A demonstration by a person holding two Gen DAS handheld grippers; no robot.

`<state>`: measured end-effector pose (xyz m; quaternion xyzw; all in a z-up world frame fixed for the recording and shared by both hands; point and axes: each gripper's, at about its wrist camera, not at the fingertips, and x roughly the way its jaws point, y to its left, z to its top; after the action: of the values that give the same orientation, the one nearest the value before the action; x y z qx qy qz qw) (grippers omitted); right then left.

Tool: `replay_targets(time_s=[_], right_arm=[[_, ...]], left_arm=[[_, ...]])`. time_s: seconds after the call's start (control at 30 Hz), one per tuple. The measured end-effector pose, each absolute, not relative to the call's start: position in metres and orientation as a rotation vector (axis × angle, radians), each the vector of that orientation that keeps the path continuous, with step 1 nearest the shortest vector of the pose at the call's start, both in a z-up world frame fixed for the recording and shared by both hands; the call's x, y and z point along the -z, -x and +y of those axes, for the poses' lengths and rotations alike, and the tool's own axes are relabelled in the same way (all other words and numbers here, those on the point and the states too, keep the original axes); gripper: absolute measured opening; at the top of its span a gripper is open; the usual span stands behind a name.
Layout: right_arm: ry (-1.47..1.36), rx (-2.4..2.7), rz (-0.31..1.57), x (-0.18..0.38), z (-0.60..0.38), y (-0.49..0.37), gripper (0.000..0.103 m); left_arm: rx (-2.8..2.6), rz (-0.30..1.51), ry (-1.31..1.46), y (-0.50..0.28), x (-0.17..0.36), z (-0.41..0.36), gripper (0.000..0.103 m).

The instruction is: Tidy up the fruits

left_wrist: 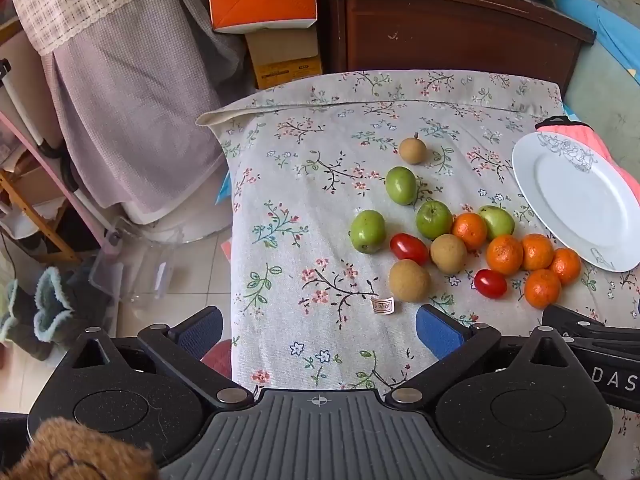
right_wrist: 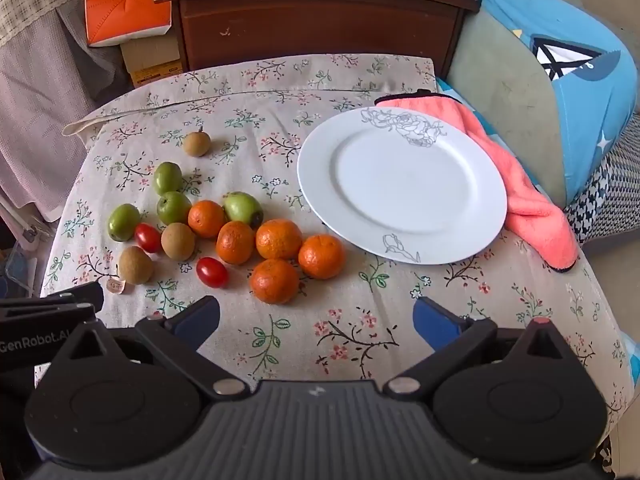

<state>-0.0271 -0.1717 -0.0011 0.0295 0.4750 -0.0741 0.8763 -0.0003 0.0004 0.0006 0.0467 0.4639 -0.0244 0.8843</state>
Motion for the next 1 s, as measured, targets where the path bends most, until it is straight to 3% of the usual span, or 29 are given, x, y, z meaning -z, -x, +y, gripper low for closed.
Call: replay_targets(time_s=[1.0], right_arm=[[-0.024, 0.191, 1.028, 0.009, -0.168, 0.022, 0.102]], left_arm=[[0.056, 0.965, -0.102, 0.001, -0.002, -0.001, 0.103]])
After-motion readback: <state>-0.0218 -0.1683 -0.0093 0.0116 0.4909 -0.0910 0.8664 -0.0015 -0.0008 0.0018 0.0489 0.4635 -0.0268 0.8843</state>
